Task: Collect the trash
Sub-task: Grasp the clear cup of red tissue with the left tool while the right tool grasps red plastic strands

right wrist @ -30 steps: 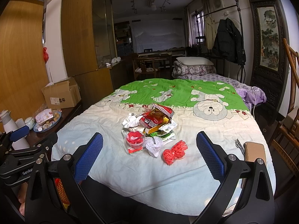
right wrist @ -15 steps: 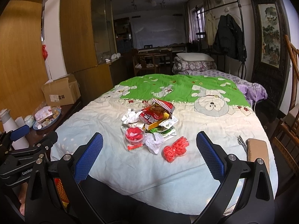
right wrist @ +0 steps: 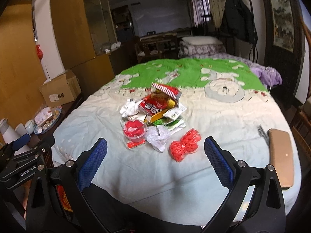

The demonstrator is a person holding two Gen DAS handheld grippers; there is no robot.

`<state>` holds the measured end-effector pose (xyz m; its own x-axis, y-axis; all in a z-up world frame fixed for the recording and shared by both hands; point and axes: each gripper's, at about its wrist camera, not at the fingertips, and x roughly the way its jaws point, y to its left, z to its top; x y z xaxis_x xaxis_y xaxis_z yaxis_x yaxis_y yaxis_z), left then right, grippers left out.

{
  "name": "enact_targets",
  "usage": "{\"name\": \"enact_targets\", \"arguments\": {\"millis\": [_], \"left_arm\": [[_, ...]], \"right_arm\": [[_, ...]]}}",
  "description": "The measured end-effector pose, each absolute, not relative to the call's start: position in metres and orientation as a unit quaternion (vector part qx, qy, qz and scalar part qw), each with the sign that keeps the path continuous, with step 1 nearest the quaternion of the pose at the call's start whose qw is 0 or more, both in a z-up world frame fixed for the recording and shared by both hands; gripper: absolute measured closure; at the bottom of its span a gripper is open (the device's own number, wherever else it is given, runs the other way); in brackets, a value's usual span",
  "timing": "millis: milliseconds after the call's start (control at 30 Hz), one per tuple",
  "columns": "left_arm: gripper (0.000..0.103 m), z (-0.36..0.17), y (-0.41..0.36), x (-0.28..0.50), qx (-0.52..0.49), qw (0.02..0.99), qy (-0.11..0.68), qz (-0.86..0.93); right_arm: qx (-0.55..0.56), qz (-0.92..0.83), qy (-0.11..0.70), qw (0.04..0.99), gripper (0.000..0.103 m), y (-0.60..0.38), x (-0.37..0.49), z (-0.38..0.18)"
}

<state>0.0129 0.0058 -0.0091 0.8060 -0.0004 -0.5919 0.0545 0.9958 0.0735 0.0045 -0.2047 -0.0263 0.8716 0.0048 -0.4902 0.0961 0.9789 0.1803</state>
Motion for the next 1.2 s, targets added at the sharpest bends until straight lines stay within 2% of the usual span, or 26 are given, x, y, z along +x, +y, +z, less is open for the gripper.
{"name": "enact_targets", "arguments": {"millis": [267, 567, 733, 1000, 1033, 1133, 1200], "left_arm": [[0.006, -0.041, -0.001, 0.053, 0.066, 0.936, 0.346, -0.013], [0.006, -0.081, -0.005, 0.101, 0.024, 0.909, 0.41, -0.068], [0.006, -0.089, -0.051, 0.117, 0.024, 0.883, 0.432, -0.181], [0.006, -0.107, -0.104, 0.157, 0.057, 0.88, 0.425, -0.206], [0.008, -0.108, -0.104, 0.16, 0.055, 0.88, 0.424, -0.208], [0.03, -0.108, -0.105, 0.163, 0.057, 0.88, 0.419, -0.215], [0.034, -0.106, -0.106, 0.161, 0.053, 0.878, 0.416, -0.228]], "right_arm": [[0.08, -0.012, 0.276, 0.958, 0.007, -0.206, 0.038, -0.053], [0.126, -0.008, 0.292, 0.948, 0.007, -0.241, 0.062, -0.081], [0.154, -0.028, 0.295, 0.943, 0.007, -0.268, 0.072, -0.093], [0.193, -0.043, 0.307, 0.931, 0.007, -0.3, 0.08, -0.109], [0.193, -0.043, 0.306, 0.931, 0.007, -0.302, 0.08, -0.109], [0.19, -0.041, 0.304, 0.933, 0.007, -0.302, 0.08, -0.111], [0.186, -0.035, 0.308, 0.932, 0.007, -0.3, 0.083, -0.113]]}}
